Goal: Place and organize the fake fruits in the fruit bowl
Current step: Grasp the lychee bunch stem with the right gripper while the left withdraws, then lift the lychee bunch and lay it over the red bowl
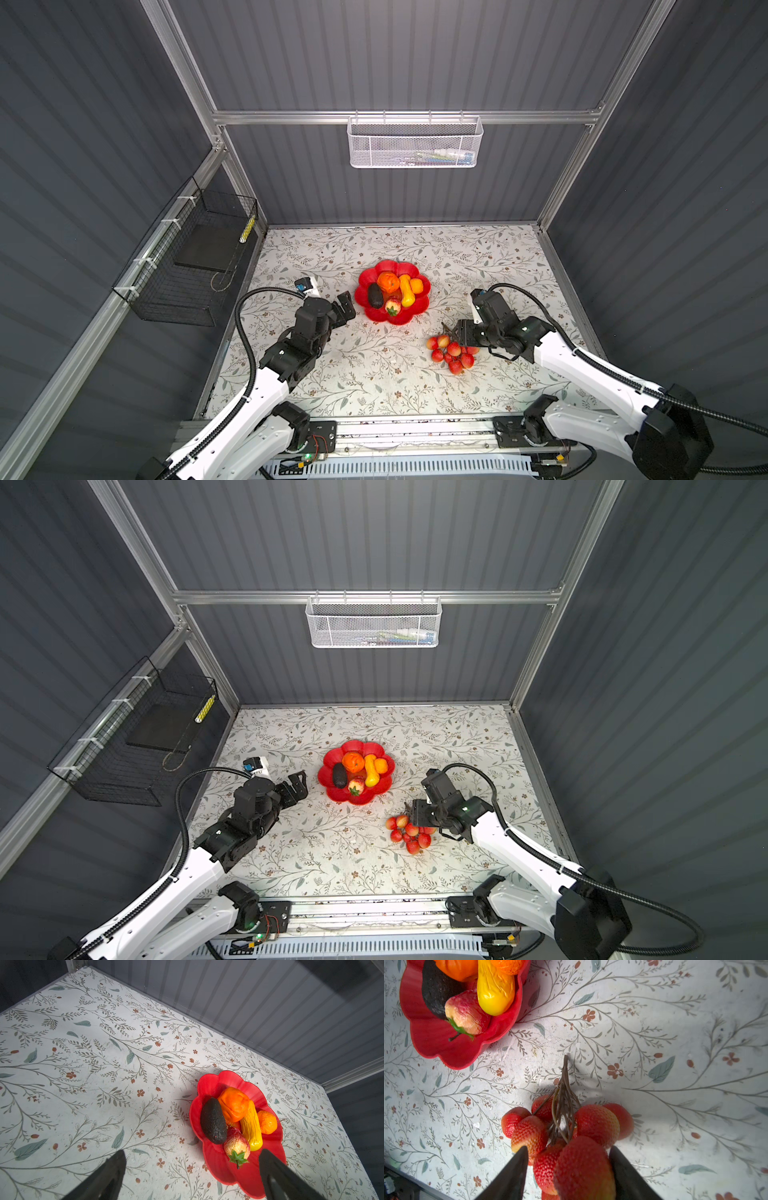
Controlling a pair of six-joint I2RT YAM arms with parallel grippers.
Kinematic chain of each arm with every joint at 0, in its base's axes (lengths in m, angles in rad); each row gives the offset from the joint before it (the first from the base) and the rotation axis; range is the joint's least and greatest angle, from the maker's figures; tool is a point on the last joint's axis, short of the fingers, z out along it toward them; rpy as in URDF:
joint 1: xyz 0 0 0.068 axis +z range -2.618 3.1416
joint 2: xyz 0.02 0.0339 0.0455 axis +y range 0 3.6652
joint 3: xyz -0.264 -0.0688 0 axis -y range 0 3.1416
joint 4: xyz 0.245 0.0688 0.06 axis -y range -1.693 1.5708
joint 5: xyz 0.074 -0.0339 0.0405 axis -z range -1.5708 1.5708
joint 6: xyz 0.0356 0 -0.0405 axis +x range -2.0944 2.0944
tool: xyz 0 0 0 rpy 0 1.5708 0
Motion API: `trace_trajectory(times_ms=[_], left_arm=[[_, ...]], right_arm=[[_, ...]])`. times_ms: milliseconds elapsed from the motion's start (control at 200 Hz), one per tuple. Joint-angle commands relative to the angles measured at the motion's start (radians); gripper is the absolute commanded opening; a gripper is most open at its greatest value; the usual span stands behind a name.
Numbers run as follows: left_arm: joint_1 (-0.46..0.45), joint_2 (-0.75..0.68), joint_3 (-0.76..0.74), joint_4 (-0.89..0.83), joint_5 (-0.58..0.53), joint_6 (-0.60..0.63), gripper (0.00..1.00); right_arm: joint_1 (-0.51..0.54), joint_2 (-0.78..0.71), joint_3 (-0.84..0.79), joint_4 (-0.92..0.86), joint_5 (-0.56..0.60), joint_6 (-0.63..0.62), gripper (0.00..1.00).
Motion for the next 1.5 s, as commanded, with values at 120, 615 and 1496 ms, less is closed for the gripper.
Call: trace_trajectory(times_ms=[120,615,1496], left_arm=[[0.007,-0.004,0.013,-0.008,0.007,-0.013,1.00],[0.007,-0.017,0.014,-0.008,0.004,-0.007,1.00],[0.006,-0.095,0.009,-0.042,-0.003,0.020,1.00]], right_arm=[[0.003,0.042,-0.012,0.026,0.028,-0.015,0.47],[0.005,-0.084,0.095,-0.041,0.041,-0.032,0.18],[0.033,0.238,0.655,0.072,-0.186,-0.157,0.16]])
